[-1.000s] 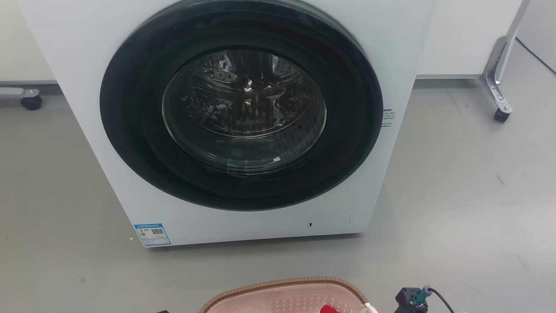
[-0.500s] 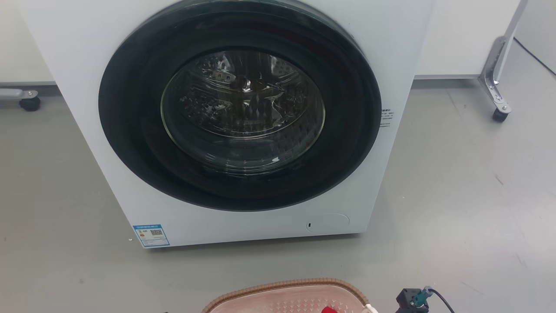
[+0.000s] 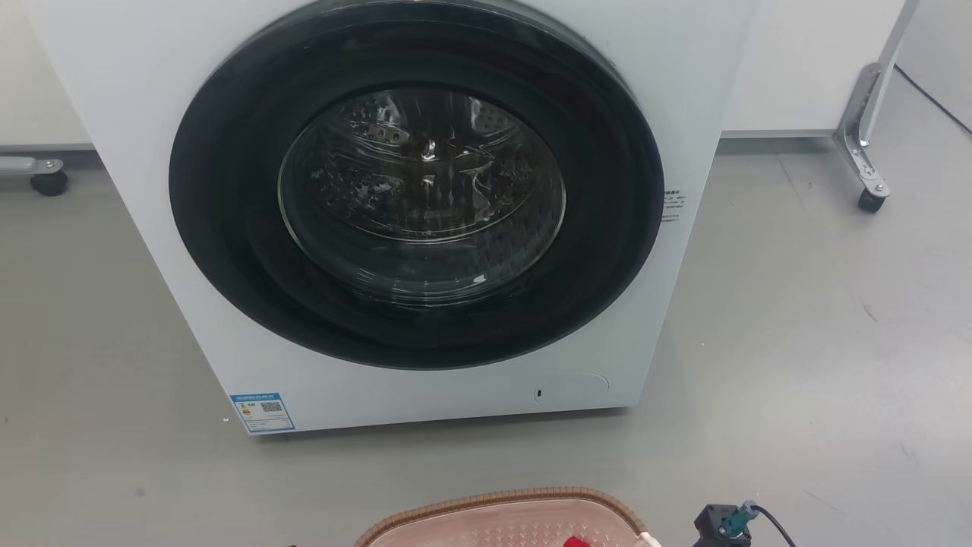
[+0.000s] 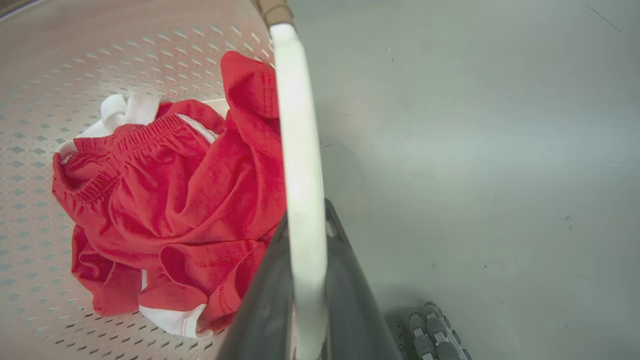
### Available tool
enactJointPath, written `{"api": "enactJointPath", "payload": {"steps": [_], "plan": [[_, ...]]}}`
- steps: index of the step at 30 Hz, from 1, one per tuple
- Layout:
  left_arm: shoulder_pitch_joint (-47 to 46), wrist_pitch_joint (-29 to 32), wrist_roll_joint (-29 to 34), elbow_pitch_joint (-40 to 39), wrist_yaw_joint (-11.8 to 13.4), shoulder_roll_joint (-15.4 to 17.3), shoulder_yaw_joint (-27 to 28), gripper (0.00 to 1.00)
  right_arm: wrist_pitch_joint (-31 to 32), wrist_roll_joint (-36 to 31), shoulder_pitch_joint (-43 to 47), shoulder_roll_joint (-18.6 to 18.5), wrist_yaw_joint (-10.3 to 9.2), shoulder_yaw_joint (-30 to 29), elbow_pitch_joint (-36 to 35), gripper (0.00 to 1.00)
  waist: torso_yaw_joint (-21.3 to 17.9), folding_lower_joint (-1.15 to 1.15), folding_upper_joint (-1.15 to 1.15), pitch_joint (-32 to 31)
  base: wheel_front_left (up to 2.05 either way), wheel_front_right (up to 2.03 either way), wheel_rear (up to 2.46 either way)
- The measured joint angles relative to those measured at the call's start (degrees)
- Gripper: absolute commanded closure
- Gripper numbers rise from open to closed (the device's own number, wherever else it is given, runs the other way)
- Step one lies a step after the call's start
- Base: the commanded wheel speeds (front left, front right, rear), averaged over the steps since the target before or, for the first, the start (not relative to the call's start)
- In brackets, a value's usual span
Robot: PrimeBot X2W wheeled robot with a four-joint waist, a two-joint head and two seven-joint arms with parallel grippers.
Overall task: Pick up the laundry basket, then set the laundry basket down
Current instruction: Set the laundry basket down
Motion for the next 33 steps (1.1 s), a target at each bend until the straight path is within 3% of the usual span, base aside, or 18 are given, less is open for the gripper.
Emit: {"api": "enactJointPath", "payload": {"steps": [15, 33], "plan": [[-0.4, -0.8, -1.3, -1.0, 0.5, 0.1, -1.3, 1.00, -1.2, 0.4, -1.8, -0.1, -0.09, 0.1, 0.2, 1.00, -0.5, 0.01, 0.00, 3.6, 0.00, 0.00, 0.00], [-10.2, -5.0, 0.5, -2.6, 1.1, 1.1, -1.9, 1.00, -6.2, 0.4, -10.9, -0.4, -1.68, -0.6, -1.5, 1.00, -0.9, 0.01, 0.00, 15.1, 0.00, 0.00, 0.00]]}}
